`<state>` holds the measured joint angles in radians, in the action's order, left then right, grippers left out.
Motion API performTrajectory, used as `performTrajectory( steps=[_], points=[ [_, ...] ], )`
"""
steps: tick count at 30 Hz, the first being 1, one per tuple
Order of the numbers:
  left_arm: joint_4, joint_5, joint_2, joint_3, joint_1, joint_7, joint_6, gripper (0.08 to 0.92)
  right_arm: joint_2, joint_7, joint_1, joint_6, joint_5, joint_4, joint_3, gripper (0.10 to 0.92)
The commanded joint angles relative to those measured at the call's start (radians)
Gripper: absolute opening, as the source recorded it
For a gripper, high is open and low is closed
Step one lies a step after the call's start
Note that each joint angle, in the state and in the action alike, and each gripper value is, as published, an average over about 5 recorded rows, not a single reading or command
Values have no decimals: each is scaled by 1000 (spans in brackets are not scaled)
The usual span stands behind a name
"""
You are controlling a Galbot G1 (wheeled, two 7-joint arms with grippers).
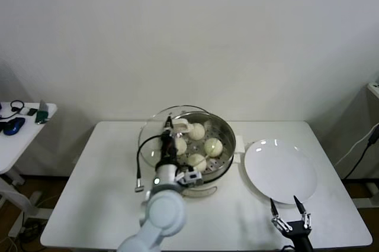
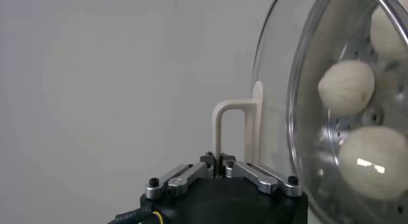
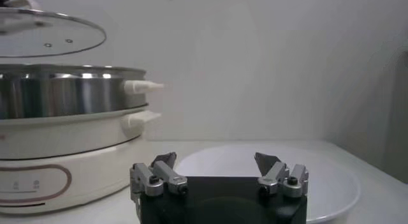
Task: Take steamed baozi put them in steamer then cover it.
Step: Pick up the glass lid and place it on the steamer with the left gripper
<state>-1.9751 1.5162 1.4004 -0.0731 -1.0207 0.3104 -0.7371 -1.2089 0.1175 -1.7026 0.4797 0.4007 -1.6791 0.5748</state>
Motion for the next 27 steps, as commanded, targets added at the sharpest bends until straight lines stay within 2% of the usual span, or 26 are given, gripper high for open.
performTrajectory(
  steps=[1,13,27],
  points=[
    [141,133,177,-72,31,4,-24,144,6,-1,5,1,11,14,1,823],
    [265,185,241,-61,32,-33,-11,144,6,-1,3,12,13,27,0,823],
    [304,182,216,-48,36,-64,2,144,4,0,6,24,20,32,2,823]
  ],
)
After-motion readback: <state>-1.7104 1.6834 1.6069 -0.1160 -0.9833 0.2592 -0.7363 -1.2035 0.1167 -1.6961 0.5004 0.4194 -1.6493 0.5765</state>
